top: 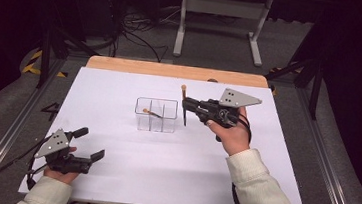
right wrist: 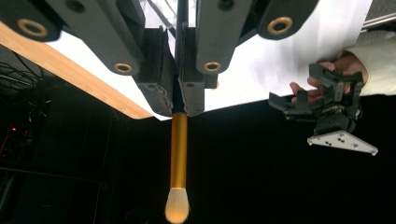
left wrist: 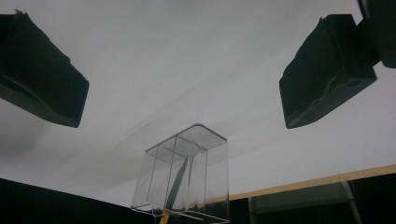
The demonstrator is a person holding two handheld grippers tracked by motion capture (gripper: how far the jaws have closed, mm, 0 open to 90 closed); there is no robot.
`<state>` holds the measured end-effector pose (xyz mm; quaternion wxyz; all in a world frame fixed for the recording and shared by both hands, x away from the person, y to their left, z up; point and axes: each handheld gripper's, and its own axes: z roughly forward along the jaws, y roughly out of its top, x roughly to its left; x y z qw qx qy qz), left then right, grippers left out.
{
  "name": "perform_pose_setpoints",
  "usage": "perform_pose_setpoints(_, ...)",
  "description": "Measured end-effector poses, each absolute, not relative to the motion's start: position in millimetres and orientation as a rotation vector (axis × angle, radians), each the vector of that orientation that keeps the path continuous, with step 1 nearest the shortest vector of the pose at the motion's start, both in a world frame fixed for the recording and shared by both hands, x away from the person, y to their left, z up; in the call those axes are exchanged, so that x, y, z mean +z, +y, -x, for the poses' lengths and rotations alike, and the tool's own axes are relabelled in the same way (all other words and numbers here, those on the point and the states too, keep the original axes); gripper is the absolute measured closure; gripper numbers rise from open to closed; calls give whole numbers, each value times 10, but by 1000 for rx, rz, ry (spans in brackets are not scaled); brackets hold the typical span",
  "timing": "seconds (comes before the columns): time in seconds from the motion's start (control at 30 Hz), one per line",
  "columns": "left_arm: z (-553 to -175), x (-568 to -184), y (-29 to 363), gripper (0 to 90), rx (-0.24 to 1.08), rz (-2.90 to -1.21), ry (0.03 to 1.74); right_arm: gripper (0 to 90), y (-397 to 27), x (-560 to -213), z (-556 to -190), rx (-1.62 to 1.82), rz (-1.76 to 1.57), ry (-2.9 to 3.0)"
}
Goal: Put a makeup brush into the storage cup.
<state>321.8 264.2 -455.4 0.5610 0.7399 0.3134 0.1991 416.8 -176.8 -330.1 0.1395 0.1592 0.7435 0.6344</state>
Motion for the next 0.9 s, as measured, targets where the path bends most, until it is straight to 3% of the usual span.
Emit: perform_pose_setpoints(0.9,-3220,-4558,2642,19,457,-1734,743,838,-1352,-3334,-4385,1855,-485,2048)
